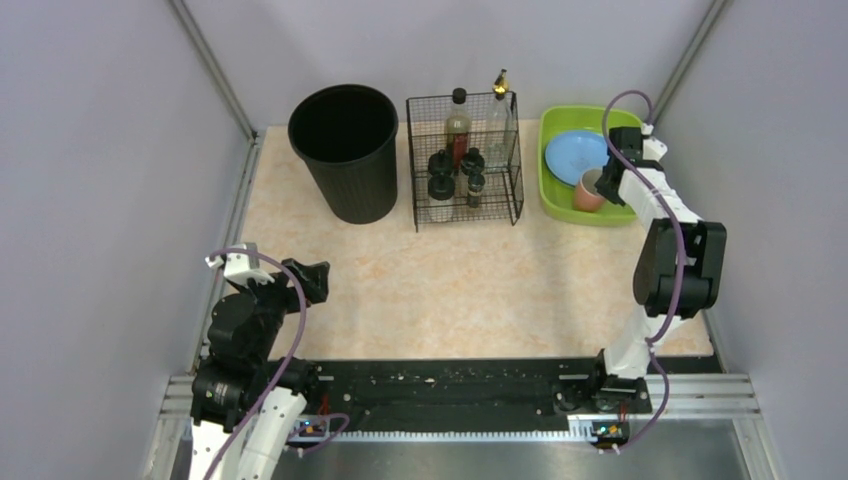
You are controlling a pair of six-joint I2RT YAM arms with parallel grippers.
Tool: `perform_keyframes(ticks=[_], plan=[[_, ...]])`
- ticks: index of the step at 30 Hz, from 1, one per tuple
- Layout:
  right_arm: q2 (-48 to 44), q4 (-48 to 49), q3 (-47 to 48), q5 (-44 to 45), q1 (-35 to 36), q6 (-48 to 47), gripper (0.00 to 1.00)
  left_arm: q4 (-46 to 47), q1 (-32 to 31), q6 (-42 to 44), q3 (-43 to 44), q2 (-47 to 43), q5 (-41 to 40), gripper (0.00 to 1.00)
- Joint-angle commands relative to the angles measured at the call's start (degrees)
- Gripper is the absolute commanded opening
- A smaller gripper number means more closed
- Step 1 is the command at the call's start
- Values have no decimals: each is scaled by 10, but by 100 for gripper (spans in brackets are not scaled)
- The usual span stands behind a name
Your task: Clear the kitchen counter
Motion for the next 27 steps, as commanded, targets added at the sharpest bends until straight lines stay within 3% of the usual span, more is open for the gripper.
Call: perform_keyframes(ticks=[1,10,17,27], plan=[[22,18,47,18,-3,15,0,29,-2,8,0,-7,2,98],[37,16,43,7,-3,24,7,28,-2,8,0,-6,0,98],[15,18,43,-2,-4,19,40,27,-3,8,0,-3,-1,98],[-69,24,54,-19,3,-9,53,27,-3,7,0,-1,-1,98]])
